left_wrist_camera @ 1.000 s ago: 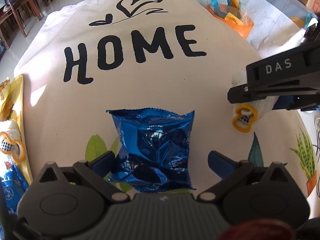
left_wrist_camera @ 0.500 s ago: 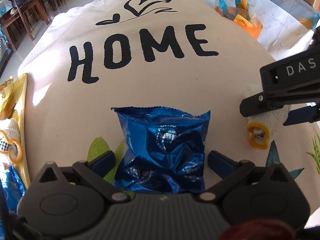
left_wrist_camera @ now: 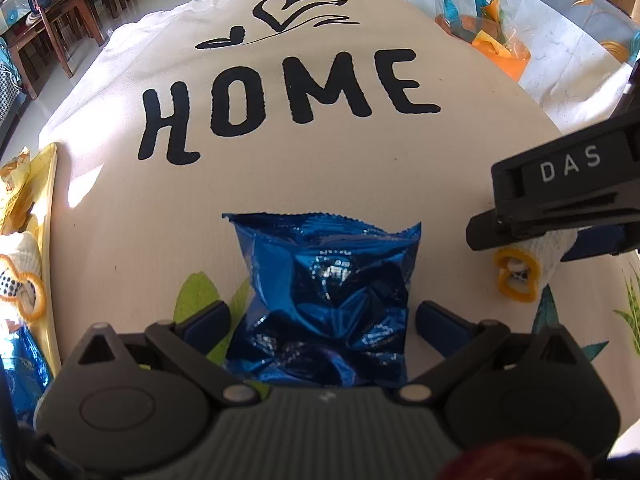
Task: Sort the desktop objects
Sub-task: 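Lift the blue packet and white glove and carry both toward the yellow tray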
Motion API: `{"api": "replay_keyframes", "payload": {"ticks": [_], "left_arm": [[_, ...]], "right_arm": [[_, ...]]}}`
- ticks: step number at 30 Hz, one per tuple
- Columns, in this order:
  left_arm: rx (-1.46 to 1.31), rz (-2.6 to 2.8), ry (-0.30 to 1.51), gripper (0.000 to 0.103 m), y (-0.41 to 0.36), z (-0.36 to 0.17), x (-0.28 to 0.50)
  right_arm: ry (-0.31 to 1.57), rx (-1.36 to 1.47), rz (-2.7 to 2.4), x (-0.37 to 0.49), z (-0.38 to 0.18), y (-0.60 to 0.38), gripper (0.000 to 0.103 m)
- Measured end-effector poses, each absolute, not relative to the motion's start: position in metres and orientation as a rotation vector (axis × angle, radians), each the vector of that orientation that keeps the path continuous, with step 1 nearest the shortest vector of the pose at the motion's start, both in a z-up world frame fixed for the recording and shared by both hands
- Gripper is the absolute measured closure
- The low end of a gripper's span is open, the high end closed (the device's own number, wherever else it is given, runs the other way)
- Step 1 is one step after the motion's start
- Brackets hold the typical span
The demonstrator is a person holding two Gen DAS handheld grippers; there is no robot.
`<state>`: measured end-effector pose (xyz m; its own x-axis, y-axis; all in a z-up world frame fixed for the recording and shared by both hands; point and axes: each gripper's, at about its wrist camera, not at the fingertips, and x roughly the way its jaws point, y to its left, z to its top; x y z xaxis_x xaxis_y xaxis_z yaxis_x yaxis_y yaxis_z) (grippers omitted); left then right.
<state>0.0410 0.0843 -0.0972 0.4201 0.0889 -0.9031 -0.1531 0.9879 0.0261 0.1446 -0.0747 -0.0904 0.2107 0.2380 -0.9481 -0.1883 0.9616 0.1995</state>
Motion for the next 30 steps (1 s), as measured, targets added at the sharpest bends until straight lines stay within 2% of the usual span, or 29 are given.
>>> {"api": "replay_keyframes", "payload": {"ticks": [7, 9, 10, 12, 15, 22, 30], "left_arm": [[-0.064, 0.16, 1.161, 0.0, 0.082, -0.097, 0.044], [-0.062, 0.149, 1.159, 0.007, 0.081, -0.096, 0.044], [-0.056, 0.139, 1.157, 0.01, 0.08, -0.095, 0.043], [-0.049, 0.126, 1.153, 0.023, 0.078, -0.092, 0.043], [-0.085, 0.11, 1.152, 0.032, 0.08, -0.088, 0.044], [-0.098, 0.138, 1.077, 0.032, 0.085, -0.062, 0.046], [-0.265, 0.152, 1.066, 0.032, 0.108, -0.048, 0.048]], "right_arm": [[1.305, -0.001, 0.301, 0.142, -0.09, -0.071, 0.026], [1.3, 0.01, 0.307, 0.142, -0.09, -0.072, 0.029], [1.296, 0.016, 0.309, 0.143, -0.089, -0.072, 0.035], [1.291, 0.022, 0.319, 0.143, -0.088, -0.071, 0.042], [1.274, 0.026, 0.326, 0.143, -0.085, -0.071, 0.046], [1.235, 0.078, 0.354, 0.147, -0.069, -0.071, 0.047], [1.185, 0.116, 0.364, 0.152, -0.051, -0.071, 0.047]]}}
